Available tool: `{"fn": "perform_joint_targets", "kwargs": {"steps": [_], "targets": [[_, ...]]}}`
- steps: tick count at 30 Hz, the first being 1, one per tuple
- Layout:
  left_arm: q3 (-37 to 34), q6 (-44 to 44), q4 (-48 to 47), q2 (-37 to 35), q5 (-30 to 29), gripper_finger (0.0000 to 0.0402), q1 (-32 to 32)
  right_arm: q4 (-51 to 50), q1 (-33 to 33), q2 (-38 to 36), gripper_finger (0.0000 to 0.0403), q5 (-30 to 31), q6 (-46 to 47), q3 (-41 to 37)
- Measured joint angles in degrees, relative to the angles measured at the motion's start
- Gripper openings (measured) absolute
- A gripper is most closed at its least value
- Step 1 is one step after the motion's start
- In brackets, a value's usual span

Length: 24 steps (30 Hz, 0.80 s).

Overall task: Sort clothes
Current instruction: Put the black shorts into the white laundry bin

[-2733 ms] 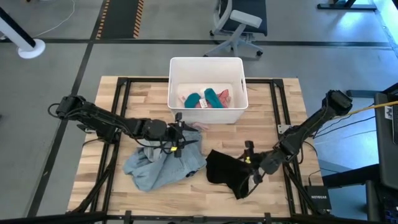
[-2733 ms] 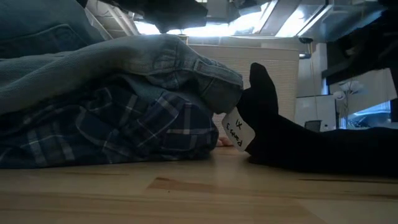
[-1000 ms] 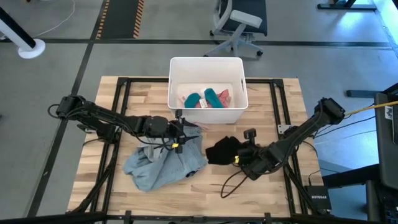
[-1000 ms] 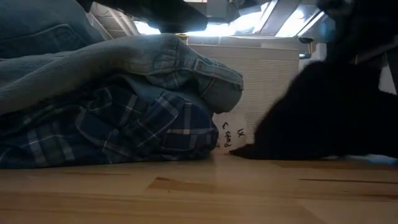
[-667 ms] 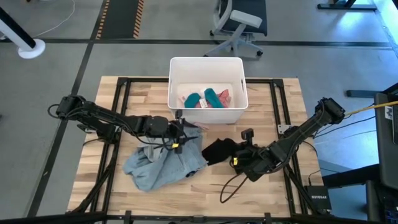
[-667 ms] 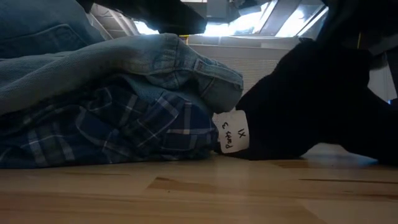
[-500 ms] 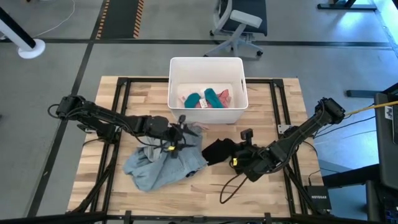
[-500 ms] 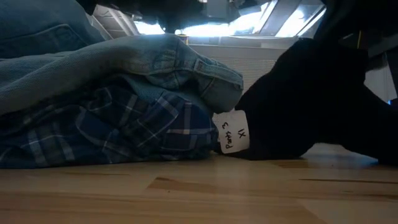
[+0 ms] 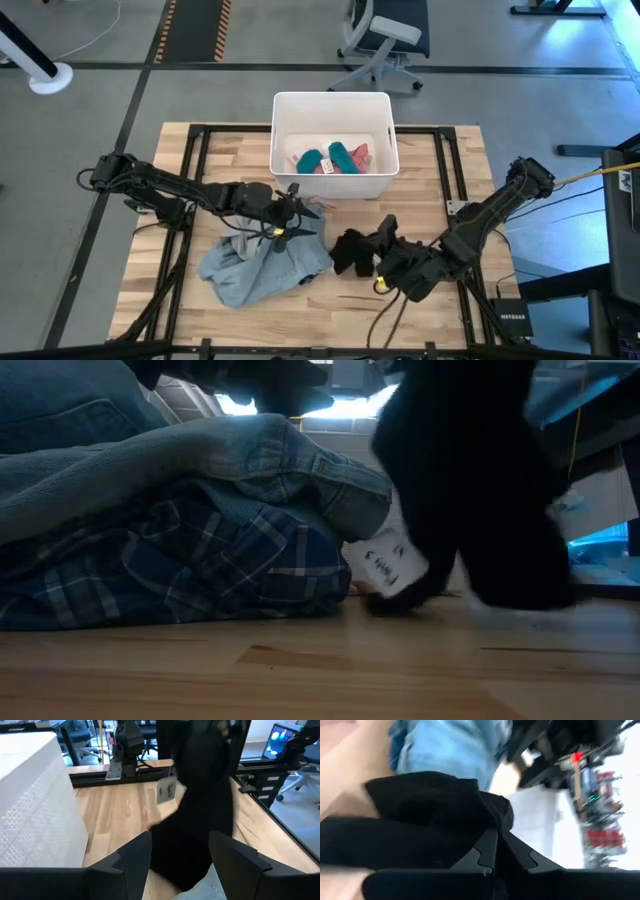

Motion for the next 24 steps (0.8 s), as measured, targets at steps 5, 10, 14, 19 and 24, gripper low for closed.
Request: {"fn": "perform_joint_targets", "kwargs": {"steps": [5, 10, 14, 19, 24], "targets": [[0.0, 0.0, 0.4, 0.0, 0.0, 0.0194, 0.1, 0.2, 0.3, -0.1, 0.0023, 2.1, -8.3, 6.4], [0.0, 3.0, 0.7, 0.0, 8.7, 0.0194, 0.0, 0.3, 0.3, -0.1, 0.0023, 3.5, -13.4, 10.4], [0.0, 3.5, 3.9, 0.0, 9.8, 0.0194, -0.6, 0.2, 0.3, -0.1, 0.0023, 4.6, -15.5, 11.0], [0.0, 3.2, 5.6, 0.0, 9.7, 0.0194, -1.0, 0.1, 0.2, -0.1, 0.0024, 8.3, -16.6, 11.0], [0.0, 4.6, 5.4, 0.0, 9.7, 0.0194, -1.0, 0.1, -0.2, -0.1, 0.0024, 9.7, -16.7, 11.0]]}}
